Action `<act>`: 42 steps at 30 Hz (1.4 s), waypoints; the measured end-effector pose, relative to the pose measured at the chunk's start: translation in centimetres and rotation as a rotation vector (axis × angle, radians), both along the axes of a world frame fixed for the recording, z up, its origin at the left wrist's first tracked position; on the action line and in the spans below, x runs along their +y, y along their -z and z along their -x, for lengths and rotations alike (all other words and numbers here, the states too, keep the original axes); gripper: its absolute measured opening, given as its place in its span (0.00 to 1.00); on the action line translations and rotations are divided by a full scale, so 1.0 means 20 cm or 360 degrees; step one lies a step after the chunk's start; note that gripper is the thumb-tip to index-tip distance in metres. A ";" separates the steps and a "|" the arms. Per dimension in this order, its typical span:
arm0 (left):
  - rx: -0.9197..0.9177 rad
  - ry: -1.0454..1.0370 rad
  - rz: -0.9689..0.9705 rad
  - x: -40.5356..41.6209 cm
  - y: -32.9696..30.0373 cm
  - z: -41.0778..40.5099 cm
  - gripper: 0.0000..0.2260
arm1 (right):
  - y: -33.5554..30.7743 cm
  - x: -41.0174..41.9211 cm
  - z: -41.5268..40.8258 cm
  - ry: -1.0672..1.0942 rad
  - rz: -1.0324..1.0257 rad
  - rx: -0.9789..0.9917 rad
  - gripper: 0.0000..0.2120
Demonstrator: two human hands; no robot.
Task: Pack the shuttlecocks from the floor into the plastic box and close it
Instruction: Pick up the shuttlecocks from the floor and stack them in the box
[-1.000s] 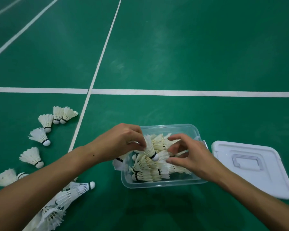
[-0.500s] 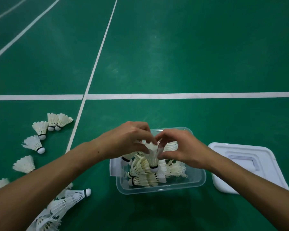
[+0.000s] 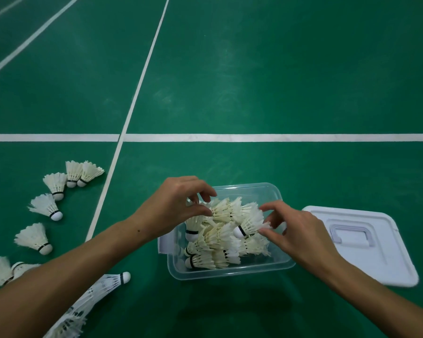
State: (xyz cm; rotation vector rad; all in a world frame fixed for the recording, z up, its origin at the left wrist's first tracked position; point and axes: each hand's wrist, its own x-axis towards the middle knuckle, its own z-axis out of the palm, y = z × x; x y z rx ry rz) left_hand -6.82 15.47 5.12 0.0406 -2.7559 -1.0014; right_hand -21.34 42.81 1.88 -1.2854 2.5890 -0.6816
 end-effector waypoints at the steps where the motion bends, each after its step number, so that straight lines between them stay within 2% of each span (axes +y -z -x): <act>1: 0.0000 -0.0009 -0.0002 0.00 0.00 0.00 0.15 | 0.01 -0.02 -0.02 -0.0023 -0.0042 0.0029 0.20; 7: -0.0016 -0.0045 -0.0012 0.02 0.00 0.00 0.15 | 0.05 -0.11 -0.09 -0.0162 -0.0165 -0.0032 0.18; 14: -0.0055 -0.0054 -0.0031 0.02 0.02 0.00 0.13 | 0.07 -0.12 -0.08 -0.0222 -0.0321 -0.0134 0.20; 22: -0.0097 -0.0034 -0.0049 0.05 0.02 0.00 0.13 | 0.14 -0.22 -0.09 -0.0192 -0.0301 -0.0294 0.31; 26: -0.0057 0.0006 0.0186 0.06 0.02 0.00 0.15 | 0.05 -0.15 -0.07 -0.0250 -0.0280 -0.0565 0.38; 29: -0.0045 0.0067 0.0192 0.07 -0.01 0.03 0.16 | -0.04 -0.10 -0.03 -0.0201 -0.0168 -0.0563 0.35; 34: -0.0119 0.0203 0.0119 0.12 -0.05 0.10 0.16 | -0.13 -0.11 -0.01 -0.0180 0.0341 -0.0438 0.26; 38: -0.0043 0.0220 -0.0053 0.18 -0.09 0.16 0.15 | -0.10 -0.13 -0.04 -0.0252 0.0375 -0.0313 0.24; 42: 0.0088 0.0207 -0.0146 0.23 -0.11 0.19 0.15 | -0.09 -0.10 -0.02 -0.0176 0.0433 -0.0076 0.15</act>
